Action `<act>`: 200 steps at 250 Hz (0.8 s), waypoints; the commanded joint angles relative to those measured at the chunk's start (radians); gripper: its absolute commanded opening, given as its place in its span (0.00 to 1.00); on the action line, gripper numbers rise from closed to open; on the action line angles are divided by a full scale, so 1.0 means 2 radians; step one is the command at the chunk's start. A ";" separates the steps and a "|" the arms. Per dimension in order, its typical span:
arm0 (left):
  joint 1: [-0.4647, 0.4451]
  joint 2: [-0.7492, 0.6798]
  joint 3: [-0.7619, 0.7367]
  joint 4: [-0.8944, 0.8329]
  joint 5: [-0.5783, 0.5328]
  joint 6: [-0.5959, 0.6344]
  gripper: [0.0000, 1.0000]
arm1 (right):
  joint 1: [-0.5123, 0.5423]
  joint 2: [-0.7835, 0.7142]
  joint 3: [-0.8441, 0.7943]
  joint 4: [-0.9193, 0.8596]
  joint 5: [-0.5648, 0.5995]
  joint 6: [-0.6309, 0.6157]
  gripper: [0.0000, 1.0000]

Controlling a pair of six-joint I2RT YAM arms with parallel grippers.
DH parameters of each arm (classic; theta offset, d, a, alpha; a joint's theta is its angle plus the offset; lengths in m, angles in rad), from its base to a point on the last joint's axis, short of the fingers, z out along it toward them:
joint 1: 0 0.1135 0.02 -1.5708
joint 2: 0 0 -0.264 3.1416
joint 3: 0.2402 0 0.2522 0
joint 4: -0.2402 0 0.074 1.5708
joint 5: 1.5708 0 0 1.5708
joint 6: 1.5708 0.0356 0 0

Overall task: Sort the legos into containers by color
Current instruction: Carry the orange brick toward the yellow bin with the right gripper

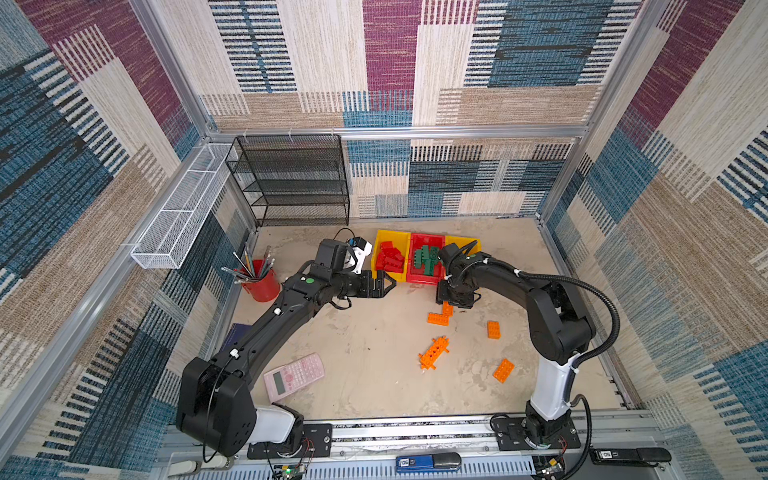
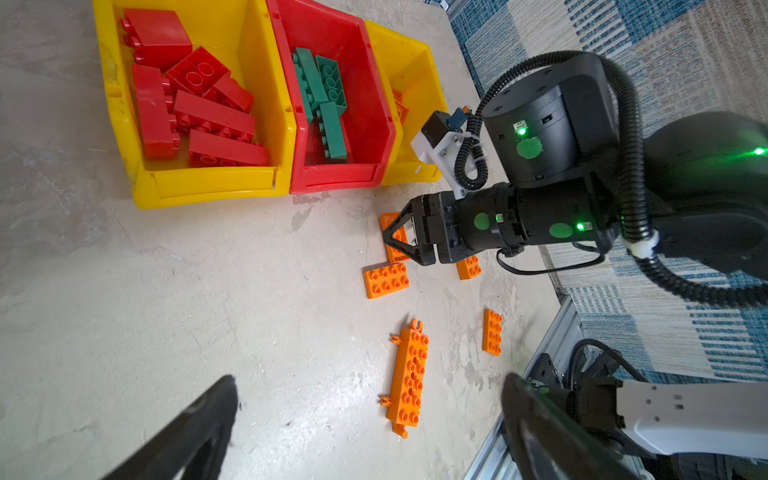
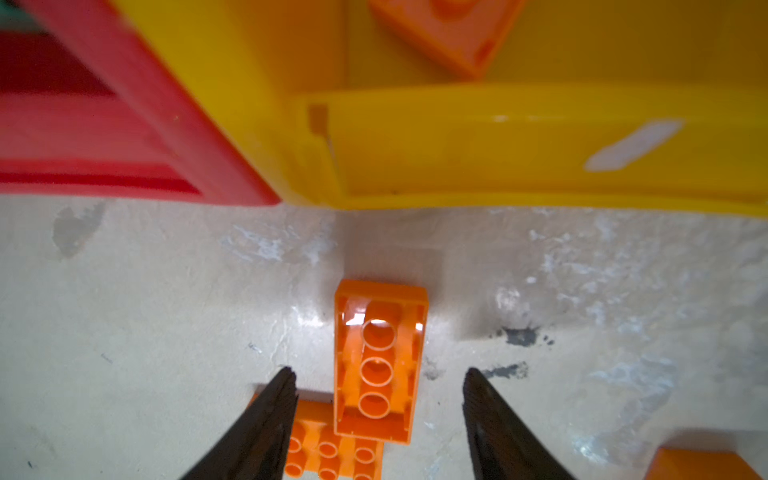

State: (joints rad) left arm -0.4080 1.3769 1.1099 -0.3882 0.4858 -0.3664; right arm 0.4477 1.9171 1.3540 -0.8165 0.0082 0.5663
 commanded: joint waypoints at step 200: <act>0.009 -0.044 -0.042 0.031 0.000 -0.013 1.00 | -0.021 0.012 0.140 -0.068 0.112 -0.079 0.33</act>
State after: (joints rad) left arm -0.3885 1.2682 1.0096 -0.3790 0.4747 -0.3679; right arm 0.4343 1.8977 1.5616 -0.9092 0.1482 0.4969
